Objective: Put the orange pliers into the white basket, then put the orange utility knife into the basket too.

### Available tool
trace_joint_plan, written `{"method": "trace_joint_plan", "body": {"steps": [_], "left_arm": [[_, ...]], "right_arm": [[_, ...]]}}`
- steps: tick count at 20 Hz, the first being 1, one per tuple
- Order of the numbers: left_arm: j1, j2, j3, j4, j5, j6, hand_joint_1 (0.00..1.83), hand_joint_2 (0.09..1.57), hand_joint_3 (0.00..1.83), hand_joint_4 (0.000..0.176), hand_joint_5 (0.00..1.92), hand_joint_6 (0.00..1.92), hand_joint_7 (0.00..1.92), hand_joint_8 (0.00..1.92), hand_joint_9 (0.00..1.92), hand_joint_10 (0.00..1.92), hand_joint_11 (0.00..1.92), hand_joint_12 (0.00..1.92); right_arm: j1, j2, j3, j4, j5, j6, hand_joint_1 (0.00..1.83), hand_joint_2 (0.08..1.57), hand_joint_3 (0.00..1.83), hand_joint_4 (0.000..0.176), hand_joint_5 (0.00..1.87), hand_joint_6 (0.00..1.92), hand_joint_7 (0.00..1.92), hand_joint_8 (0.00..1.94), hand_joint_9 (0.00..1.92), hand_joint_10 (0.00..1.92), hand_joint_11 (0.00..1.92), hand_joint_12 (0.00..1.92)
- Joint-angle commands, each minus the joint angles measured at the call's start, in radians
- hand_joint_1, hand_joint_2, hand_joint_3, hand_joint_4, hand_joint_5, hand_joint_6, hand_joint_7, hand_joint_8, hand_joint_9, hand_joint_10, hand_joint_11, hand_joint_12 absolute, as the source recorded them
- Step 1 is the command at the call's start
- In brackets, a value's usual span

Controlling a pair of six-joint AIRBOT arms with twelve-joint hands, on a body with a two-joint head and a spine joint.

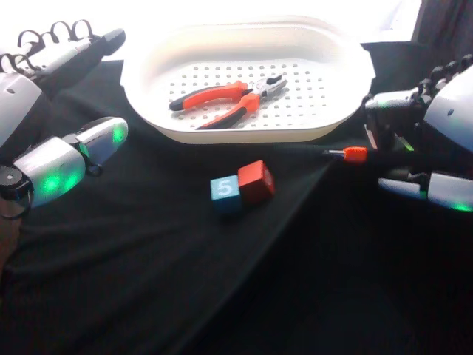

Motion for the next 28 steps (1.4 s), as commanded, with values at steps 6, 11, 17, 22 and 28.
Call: {"method": "trace_joint_plan", "body": {"steps": [6,11,17,22,28], "left_arm": [[0.006,0.0,-0.001,0.019,-0.135,-0.012,0.44,1.39,0.0,0.077,0.21,0.0,0.21,0.0,0.24,0.14,0.0,1.01],[0.018,0.001,-0.005,0.012,-0.148,-0.015,0.43,1.39,0.0,0.075,0.2,0.0,0.18,0.0,0.22,0.13,0.0,0.98],[0.028,0.0,-0.007,0.005,-0.154,-0.018,0.44,1.39,0.0,0.06,0.19,0.0,0.18,0.0,0.23,0.14,0.0,1.07],[0.029,-0.008,-0.009,0.003,-0.157,-0.019,0.42,1.38,0.0,0.051,0.18,0.0,0.17,0.0,0.22,0.17,0.0,1.04],[0.054,-0.01,-0.013,0.002,-0.169,-0.027,0.44,1.4,0.0,0.056,0.17,0.01,0.16,0.0,0.2,0.17,0.0,1.11]], "right_arm": [[0.055,0.028,0.0,-0.02,0.163,-0.003,1.37,1.27,0.0,0.048,0.84,1.92,1.21,1.94,1.42,1.92,1.46,1.92],[0.055,0.063,-0.028,-0.04,0.192,-0.003,1.27,1.26,0.0,0.039,0.92,1.92,1.15,1.94,1.33,1.92,1.38,1.92],[0.055,0.077,-0.052,-0.063,0.213,-0.003,1.3,1.24,0.0,0.0,0.84,1.92,1.05,1.94,1.29,1.92,1.35,1.92],[0.114,0.046,0.009,-0.063,0.131,-0.003,1.25,1.27,0.01,0.0,0.75,1.92,1.09,1.94,1.25,1.92,1.29,1.92],[0.378,-0.135,0.178,-0.121,-0.211,-0.089,1.28,1.24,0.0,0.103,0.87,1.92,1.17,1.94,1.36,1.92,1.44,1.92]]}}
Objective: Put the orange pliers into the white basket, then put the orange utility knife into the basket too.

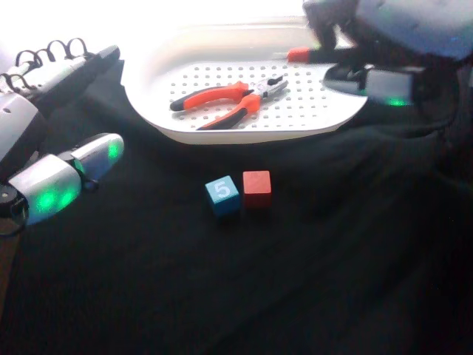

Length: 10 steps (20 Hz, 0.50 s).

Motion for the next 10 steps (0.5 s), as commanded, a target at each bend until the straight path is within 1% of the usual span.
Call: {"method": "trace_joint_plan", "body": {"steps": [1,2,3,4,5,6,7,8,9,10], "left_arm": [[-0.004,-0.003,0.0,0.019,-0.129,-0.007,0.43,1.38,0.0,0.051,0.16,0.0,0.16,0.0,0.21,0.17,0.0,1.11],[-0.004,-0.003,0.0,0.019,-0.129,-0.01,0.41,1.4,0.0,0.019,0.12,0.0,0.13,0.0,0.2,0.18,0.0,1.14],[-0.004,-0.003,0.0,0.019,-0.128,-0.013,0.41,1.4,0.0,0.019,0.12,0.0,0.13,0.0,0.2,0.18,0.0,1.14],[-0.004,-0.005,0.001,0.019,-0.125,-0.013,0.41,1.42,0.0,0.008,0.11,0.0,0.12,0.0,0.16,0.19,0.0,1.16],[-0.004,-0.009,0.005,0.019,-0.12,-0.013,0.44,1.41,0.0,0.008,0.11,0.0,0.12,0.0,0.15,0.2,0.0,1.14],[-0.004,-0.01,0.006,0.019,-0.118,-0.013,0.45,1.41,0.0,0.014,0.12,0.01,0.12,0.0,0.16,0.2,0.0,1.14],[-0.004,-0.01,0.006,0.019,-0.119,-0.016,0.45,1.41,0.0,0.014,0.12,0.01,0.12,0.0,0.16,0.2,0.0,1.14],[-0.004,-0.011,0.007,0.019,-0.121,-0.017,0.42,1.41,0.0,0.0,0.12,0.01,0.16,0.01,0.16,0.2,0.0,1.13],[-0.004,-0.012,0.007,0.019,-0.121,-0.018,0.41,1.41,0.0,0.0,0.12,0.0,0.17,0.01,0.15,0.2,0.0,1.12],[-0.004,-0.013,0.007,0.019,-0.122,-0.018,0.41,1.41,0.0,0.0,0.12,0.0,0.17,0.01,0.15,0.2,0.0,1.12]], "right_arm": [[0.043,-0.017,0.033,0.008,0.028,-0.024,1.28,1.23,0.0,0.149,0.91,1.92,1.21,1.94,1.38,1.92,1.47,1.92],[0.067,-0.06,0.074,0.008,-0.022,-0.026,1.2,1.26,0.01,0.175,0.96,1.92,1.29,1.94,1.42,1.92,1.51,1.92],[0.081,-0.1,0.114,0.01,-0.068,-0.027,1.2,1.26,0.01,0.175,0.96,1.92,1.29,1.94,1.42,1.92,1.51,1.92],[0.085,-0.131,0.145,0.013,-0.098,-0.027,1.23,1.24,0.0,0.161,0.98,1.92,1.2,1.94,1.34,1.92,1.43,1.92],[0.086,-0.175,0.19,0.026,-0.138,-0.027,1.23,1.24,0.0,0.158,0.97,1.92,1.17,1.94,1.3,1.92,1.4,1.92],[0.086,-0.203,0.218,0.028,-0.171,-0.027,1.23,1.24,0.0,0.153,0.95,1.92,1.12,1.94,1.26,1.92,1.35,1.92],[0.086,-0.228,0.244,0.029,-0.203,-0.027,1.23,1.24,0.0,0.153,0.95,1.92,1.12,1.94,1.26,1.92,1.35,1.92],[0.086,-0.246,0.264,0.029,-0.229,-0.027,1.09,1.22,0.0,0.029,0.82,1.92,1.06,1.94,1.21,1.92,1.31,1.92],[0.086,-0.246,0.267,0.031,-0.233,-0.027,0.94,1.29,0.03,0.031,0.66,1.67,0.88,1.94,1.05,1.92,1.17,1.92],[0.086,-0.246,0.267,0.031,-0.235,-0.027,0.94,1.29,0.03,0.031,0.66,1.67,0.88,1.94,1.05,1.92,1.17,1.92]]}}
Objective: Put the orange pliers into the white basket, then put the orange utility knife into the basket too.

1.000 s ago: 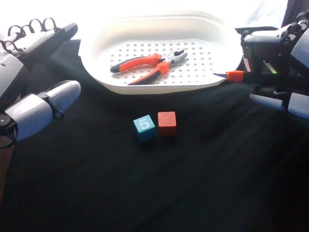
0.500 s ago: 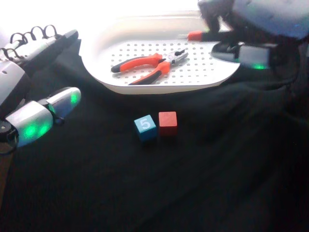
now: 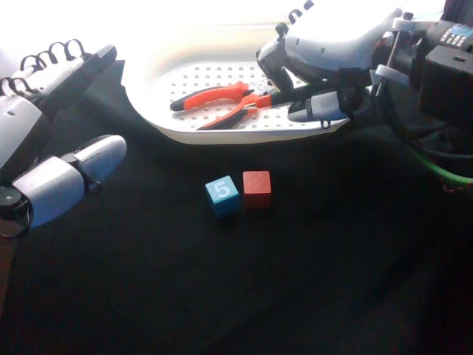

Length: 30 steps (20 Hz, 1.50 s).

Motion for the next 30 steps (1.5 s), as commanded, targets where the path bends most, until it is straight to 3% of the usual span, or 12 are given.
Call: {"method": "trace_joint_plan", "body": {"steps": [1,3,4,5,9,11,15,17,23,24,26,30], "left_arm": [[-0.004,-0.002,0.005,0.02,-0.125,-0.007,0.39,1.41,0.0,0.015,0.11,0.0,0.17,0.01,0.15,0.2,0.0,1.08],[-0.004,-0.003,0.005,0.02,-0.124,-0.008,0.39,1.41,0.0,0.022,0.12,0.0,0.18,0.0,0.16,0.2,0.0,1.08],[-0.004,-0.004,0.006,0.019,-0.124,-0.008,0.39,1.41,0.0,0.022,0.12,0.0,0.18,0.0,0.16,0.2,0.0,1.08],[-0.004,-0.005,0.006,0.019,-0.125,-0.009,0.41,1.41,0.0,0.011,0.12,0.0,0.19,0.01,0.16,0.21,0.0,1.11],[-0.004,-0.004,0.006,0.015,-0.126,-0.009,0.42,1.43,0.0,0.034,0.13,0.0,0.18,0.0,0.17,0.25,0.0,1.2],[-0.004,-0.002,0.006,0.015,-0.126,-0.009,0.4,1.42,0.0,0.058,0.12,0.0,0.15,0.0,0.15,0.24,0.0,1.09],[0.003,0.01,-0.003,0.011,-0.135,-0.009,0.4,1.41,0.0,0.061,0.14,0.0,0.16,0.0,0.14,0.28,0.0,1.16],[0.025,0.025,-0.014,-0.001,-0.164,-0.009,0.41,1.39,0.0,0.072,0.13,0.0,0.13,0.0,0.1,0.28,0.0,1.03],[0.046,0.046,-0.026,-0.015,-0.199,-0.009,0.45,1.35,0.0,0.076,0.06,0.0,0.09,0.0,0.07,0.08,0.0,0.36],[0.048,0.051,-0.028,-0.015,-0.206,-0.008,0.45,1.35,0.0,0.072,0.03,0.0,0.06,0.0,0.06,0.05,0.0,0.29],[0.055,0.059,-0.032,-0.016,-0.219,-0.008,0.4,1.33,0.0,0.1,0.0,0.0,0.01,0.0,0.02,0.01,0.0,0.12],[0.105,0.089,-0.052,-0.043,-0.297,-0.002,0.34,1.29,0.0,0.114,0.0,0.0,0.0,0.0,0.0,0.0,0.0,0.0]], "right_arm": [[0.014,0.007,0.008,-0.003,0.117,-0.005,0.84,1.23,0.0,0.0,0.25,1.15,0.34,1.23,0.32,1.5,0.13,1.83],[0.014,0.007,0.007,-0.002,0.117,-0.005,0.72,1.2,0.0,0.0,0.08,0.15,0.08,0.16,0.03,0.3,0.0,0.66],[0.014,0.007,0.007,0.001,0.117,-0.005,0.72,1.2,0.0,0.0,0.08,0.15,0.08,0.16,0.03,0.3,0.0,0.66],[0.014,0.007,0.005,0.003,0.117,-0.005,0.65,1.17,0.0,0.005,0.0,0.01,0.0,0.01,0.0,0.01,0.0,0.03],[0.014,0.064,-0.061,0.008,0.17,-0.005,0.5,1.16,0.0,0.034,0.0,0.0,0.0,0.0,0.0,0.0,0.0,0.0],[0.014,0.098,-0.108,0.008,0.207,-0.005,0.45,1.18,0.01,0.006,0.0,0.0,0.0,0.0,0.0,0.0,0.0,0.0],[0.003,0.262,-0.255,0.007,0.326,-0.005,0.31,1.17,0.0,0.054,0.0,0.0,0.0,0.0,0.0,0.0,0.0,0.0],[-0.054,0.331,-0.327,0.007,0.424,-0.005,0.18,1.16,0.0,0.088,0.0,0.0,0.0,0.0,0.0,0.0,0.0,0.0],[-0.26,0.499,-0.476,0.07,0.711,-0.005,0.19,1.14,0.0,0.08,0.0,0.0,0.0,0.0,0.0,0.0,0.07,0.03],[-0.294,0.522,-0.497,0.093,0.762,-0.005,0.21,1.09,0.05,0.108,0.0,0.0,0.0,0.0,0.0,0.0,0.01,0.39],[-0.343,0.548,-0.522,0.12,0.837,-0.004,0.21,1.13,0.01,0.156,0.0,0.0,0.0,0.0,0.0,0.0,0.0,0.01],[-0.459,0.597,-0.568,0.185,1.052,0.005,0.3,1.12,0.0,0.131,0.0,0.0,0.0,0.0,0.0,0.0,0.0,0.0]]}}
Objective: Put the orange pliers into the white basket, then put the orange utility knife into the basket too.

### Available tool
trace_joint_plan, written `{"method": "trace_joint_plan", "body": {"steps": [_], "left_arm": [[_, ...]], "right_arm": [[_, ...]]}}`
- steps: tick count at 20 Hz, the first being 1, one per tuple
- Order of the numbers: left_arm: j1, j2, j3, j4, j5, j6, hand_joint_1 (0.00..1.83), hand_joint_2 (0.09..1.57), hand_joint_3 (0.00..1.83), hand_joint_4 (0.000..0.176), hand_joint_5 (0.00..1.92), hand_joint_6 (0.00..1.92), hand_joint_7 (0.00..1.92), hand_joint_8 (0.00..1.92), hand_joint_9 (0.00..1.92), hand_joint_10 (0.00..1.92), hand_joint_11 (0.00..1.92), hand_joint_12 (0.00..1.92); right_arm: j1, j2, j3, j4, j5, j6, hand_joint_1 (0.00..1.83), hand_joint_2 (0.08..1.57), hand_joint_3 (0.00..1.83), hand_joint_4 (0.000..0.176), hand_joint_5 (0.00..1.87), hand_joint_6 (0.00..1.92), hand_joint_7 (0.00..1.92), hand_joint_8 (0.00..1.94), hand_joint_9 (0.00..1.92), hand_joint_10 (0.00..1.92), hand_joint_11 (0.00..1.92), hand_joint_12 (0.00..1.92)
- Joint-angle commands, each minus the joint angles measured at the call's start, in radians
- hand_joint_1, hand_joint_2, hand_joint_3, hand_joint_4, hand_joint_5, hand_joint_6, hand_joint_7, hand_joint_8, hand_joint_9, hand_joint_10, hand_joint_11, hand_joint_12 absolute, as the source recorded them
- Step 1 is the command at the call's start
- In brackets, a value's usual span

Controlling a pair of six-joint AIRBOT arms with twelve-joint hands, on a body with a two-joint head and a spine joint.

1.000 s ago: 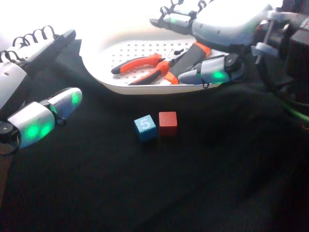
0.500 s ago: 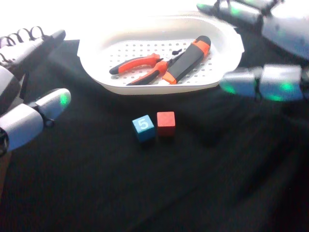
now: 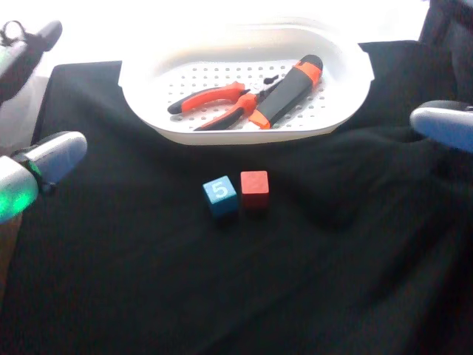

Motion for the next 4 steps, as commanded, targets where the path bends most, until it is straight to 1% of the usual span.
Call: {"method": "trace_joint_plan", "body": {"steps": [1,2,3,4], "left_arm": [[-0.003,0.01,-0.003,0.01,-0.166,0.0,0.34,1.29,0.0,0.123,0.0,0.0,0.0,0.0,0.0,0.0,0.0,0.0],[-0.002,0.012,-0.003,0.008,-0.178,0.0,0.39,1.28,0.0,0.122,0.0,0.0,0.0,0.0,0.0,0.0,0.0,0.0],[-0.002,0.018,-0.003,0.008,-0.189,0.001,0.41,1.29,0.0,0.124,0.0,0.0,0.0,0.0,0.0,0.0,0.0,0.0],[-0.002,0.02,-0.003,0.008,-0.192,0.001,0.36,1.31,0.0,0.137,0.0,0.0,0.0,0.0,0.0,0.0,0.0,0.0]], "right_arm": [[-0.004,0.014,-0.005,0.012,0.219,0.014,0.34,1.12,0.0,0.135,0.0,0.0,0.0,0.0,0.0,0.0,0.0,0.0],[-0.019,0.019,-0.009,0.023,0.254,0.021,0.41,1.12,0.0,0.146,0.0,0.0,0.0,0.0,0.0,0.0,0.0,0.0],[-0.046,0.024,-0.013,0.045,0.318,0.023,0.44,1.12,0.0,0.153,0.0,0.0,0.0,0.0,0.0,0.0,0.0,0.0],[-0.059,0.025,-0.014,0.054,0.345,0.027,0.43,1.11,0.0,0.132,0.0,0.0,0.0,0.0,0.0,0.0,0.0,0.0]]}}
